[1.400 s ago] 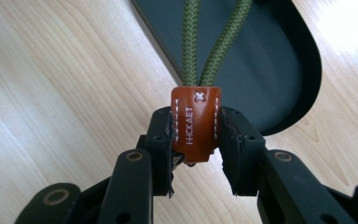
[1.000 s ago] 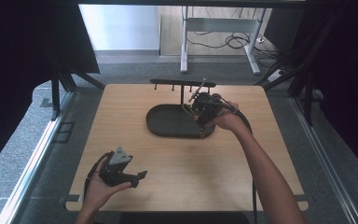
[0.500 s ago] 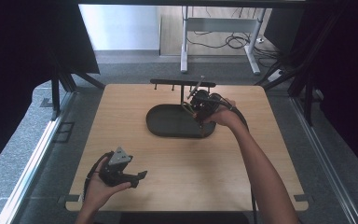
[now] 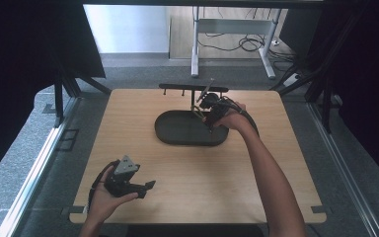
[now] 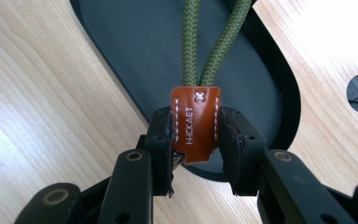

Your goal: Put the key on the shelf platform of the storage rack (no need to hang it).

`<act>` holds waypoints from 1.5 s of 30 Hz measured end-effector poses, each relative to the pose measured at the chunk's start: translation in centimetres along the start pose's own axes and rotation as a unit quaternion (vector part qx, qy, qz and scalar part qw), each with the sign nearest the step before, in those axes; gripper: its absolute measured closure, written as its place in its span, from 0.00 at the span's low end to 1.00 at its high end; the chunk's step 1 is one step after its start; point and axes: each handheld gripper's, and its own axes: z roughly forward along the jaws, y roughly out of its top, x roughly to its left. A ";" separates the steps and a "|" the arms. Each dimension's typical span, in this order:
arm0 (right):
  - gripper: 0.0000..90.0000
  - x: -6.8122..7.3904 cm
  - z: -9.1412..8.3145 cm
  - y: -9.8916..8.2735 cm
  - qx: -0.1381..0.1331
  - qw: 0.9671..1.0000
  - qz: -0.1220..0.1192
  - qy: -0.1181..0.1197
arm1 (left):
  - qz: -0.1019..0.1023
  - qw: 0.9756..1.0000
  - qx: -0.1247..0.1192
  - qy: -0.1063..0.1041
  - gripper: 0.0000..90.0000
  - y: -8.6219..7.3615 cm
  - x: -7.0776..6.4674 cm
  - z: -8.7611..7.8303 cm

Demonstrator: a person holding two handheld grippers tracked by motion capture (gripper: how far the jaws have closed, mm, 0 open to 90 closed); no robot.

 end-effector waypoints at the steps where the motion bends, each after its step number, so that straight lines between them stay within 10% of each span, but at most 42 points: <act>1: 0.74 0.0 0.0 0.0 0.000 1.000 0.000 0.000 | 0.000 1.000 0.000 0.000 0.24 0.0 0.0 0.0; 32: 0.71 -0.6 5.8 -1.8 0.007 1.000 0.014 -0.017 | 0.001 1.000 0.002 -0.002 0.24 0.0 -0.1 0.2; 45: 0.64 -0.4 5.5 -2.0 0.002 1.000 0.013 -0.008 | 0.002 1.000 0.002 -0.002 0.24 0.0 0.0 0.2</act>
